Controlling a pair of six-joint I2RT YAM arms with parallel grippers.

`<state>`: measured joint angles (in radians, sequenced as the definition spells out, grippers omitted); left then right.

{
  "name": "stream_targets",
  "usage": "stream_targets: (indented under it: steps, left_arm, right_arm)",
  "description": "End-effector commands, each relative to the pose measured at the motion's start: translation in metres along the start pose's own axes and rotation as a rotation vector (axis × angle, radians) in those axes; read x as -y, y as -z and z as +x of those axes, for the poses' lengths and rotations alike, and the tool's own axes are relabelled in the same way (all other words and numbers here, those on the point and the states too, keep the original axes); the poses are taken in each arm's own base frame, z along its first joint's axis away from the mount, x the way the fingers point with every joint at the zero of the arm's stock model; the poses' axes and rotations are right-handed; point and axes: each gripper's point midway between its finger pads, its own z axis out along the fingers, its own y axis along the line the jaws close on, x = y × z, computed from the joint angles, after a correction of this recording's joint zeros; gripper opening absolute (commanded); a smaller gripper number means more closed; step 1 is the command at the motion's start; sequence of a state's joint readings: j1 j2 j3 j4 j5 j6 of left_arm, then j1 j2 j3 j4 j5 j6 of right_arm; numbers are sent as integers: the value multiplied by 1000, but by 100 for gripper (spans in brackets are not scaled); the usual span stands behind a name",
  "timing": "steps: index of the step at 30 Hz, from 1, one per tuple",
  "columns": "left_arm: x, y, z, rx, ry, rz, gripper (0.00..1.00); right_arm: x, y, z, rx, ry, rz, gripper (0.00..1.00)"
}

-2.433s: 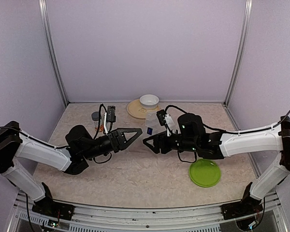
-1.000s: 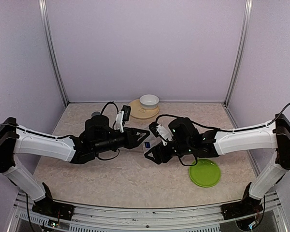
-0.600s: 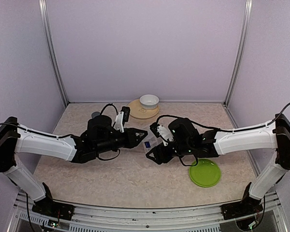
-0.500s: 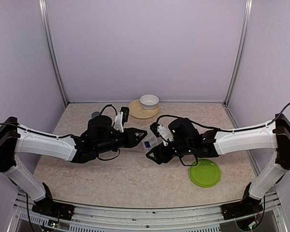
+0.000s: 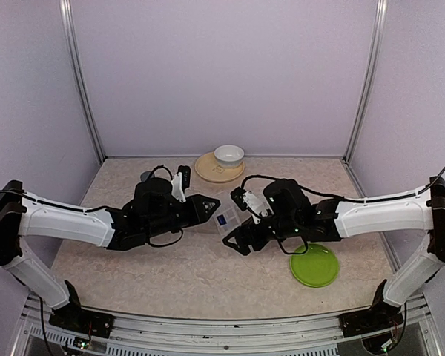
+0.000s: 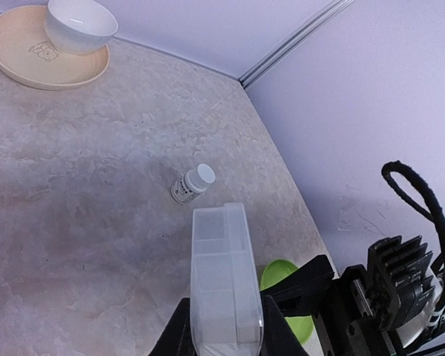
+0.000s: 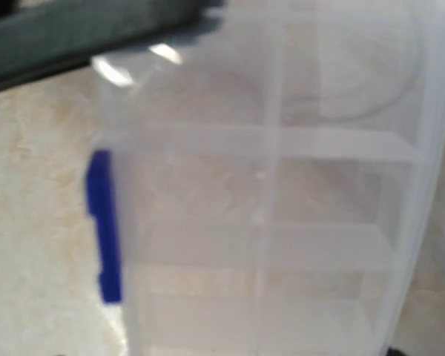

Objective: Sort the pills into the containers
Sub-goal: Pass from the right arm to the left

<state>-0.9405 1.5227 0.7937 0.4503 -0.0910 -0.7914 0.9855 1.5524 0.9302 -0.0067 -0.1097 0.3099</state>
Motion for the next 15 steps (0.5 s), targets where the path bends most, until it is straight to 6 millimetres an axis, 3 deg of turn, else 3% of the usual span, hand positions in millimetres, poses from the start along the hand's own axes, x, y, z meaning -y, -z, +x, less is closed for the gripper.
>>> stream_targets:
  steps: [1, 9, 15]
  left_arm:
    - [-14, 5, -5, 32, 23, -71, 7]
    - [-33, 9, 3, 41, 69, -126, 8]
    - [-41, 15, 3, 65, 91, -147, 8]
  right_arm:
    - [-28, 18, -14, 44, 44, -128, 89]
    - [-28, 21, -27, 61, 1, -144, 90]
    - [9, 20, -30, 47, -54, 78, 91]
